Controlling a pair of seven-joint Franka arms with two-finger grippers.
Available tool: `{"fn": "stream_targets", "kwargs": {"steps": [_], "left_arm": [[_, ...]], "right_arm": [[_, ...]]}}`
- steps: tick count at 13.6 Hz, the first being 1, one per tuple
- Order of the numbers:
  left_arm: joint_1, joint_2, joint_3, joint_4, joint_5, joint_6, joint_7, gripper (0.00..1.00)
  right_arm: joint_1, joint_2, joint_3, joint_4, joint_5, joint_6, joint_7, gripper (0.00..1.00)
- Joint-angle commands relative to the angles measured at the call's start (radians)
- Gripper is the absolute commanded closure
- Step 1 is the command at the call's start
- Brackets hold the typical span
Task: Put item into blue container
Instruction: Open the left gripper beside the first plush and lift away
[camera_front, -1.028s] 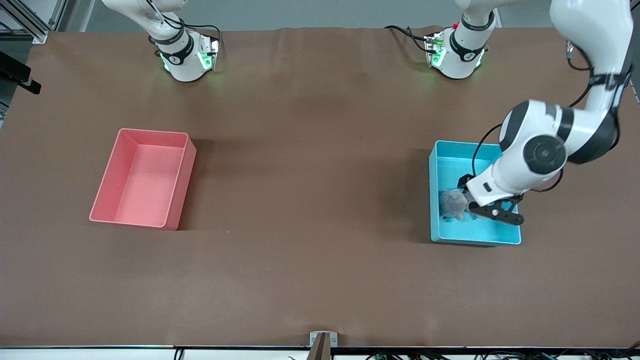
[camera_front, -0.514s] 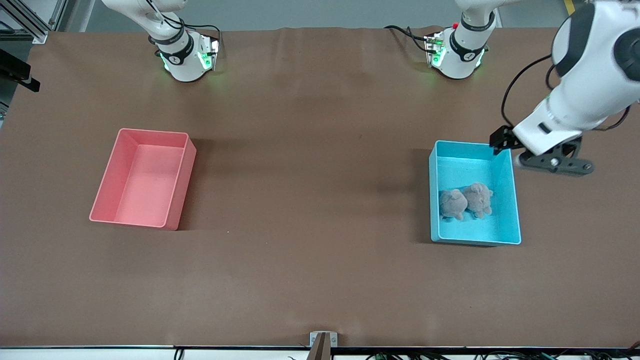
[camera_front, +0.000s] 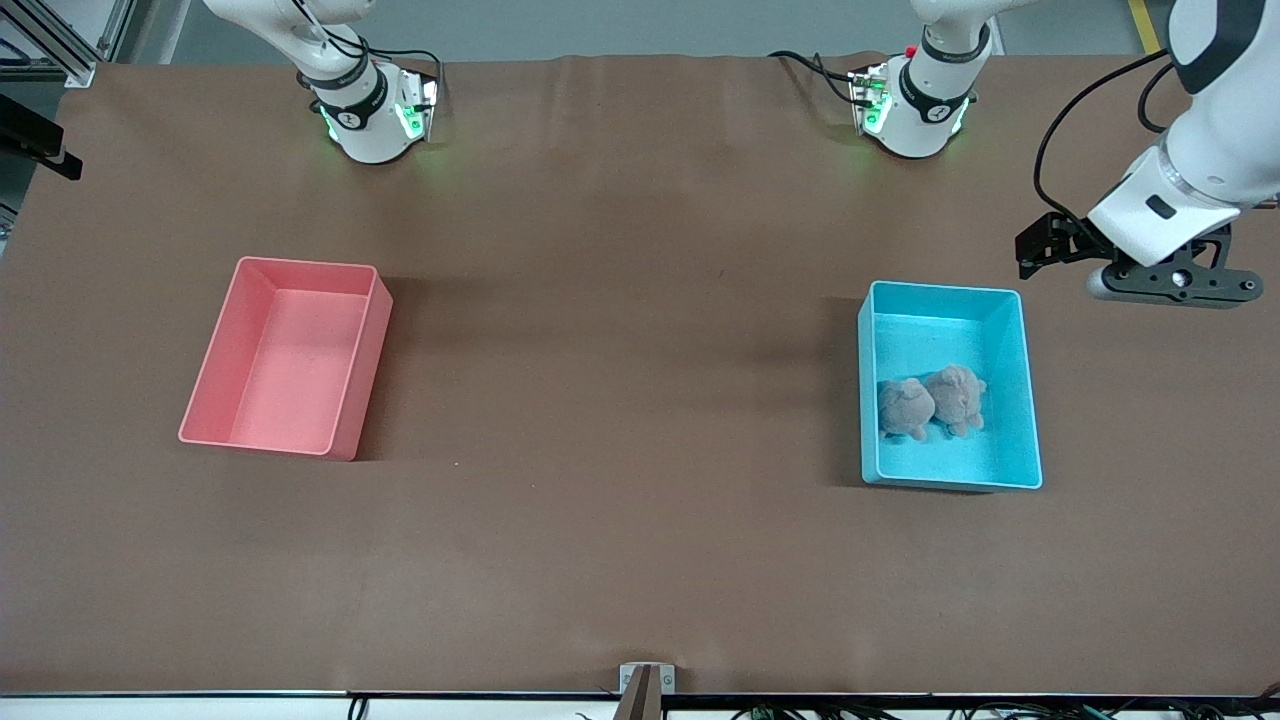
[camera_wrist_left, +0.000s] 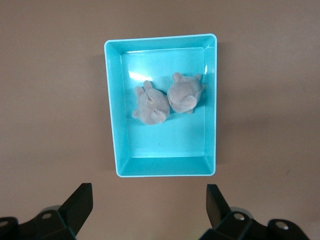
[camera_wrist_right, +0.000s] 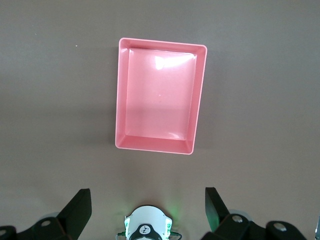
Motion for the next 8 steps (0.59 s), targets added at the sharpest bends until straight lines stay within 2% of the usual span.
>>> {"fn": "stream_targets", "kwargs": {"steps": [1, 5, 8], "left_arm": [[0.018, -0.001, 0.015, 0.011, -0.025, 0.004, 0.019, 0.0], [0.018, 0.056, 0.017, 0.109, -0.014, 0.008, 0.016, 0.0], [0.041, 0.055, 0.052, 0.146, -0.025, -0.005, 0.018, 0.0]], "right_arm": [[0.004, -0.029, 0.002, -0.024, 0.007, -0.001, 0.024, 0.0], [0.005, -0.029, 0.005, -0.023, 0.012, -0.004, 0.074, 0.0], [0.005, -0.029, 0.005, -0.018, 0.015, -0.004, 0.076, 0.0]]}}
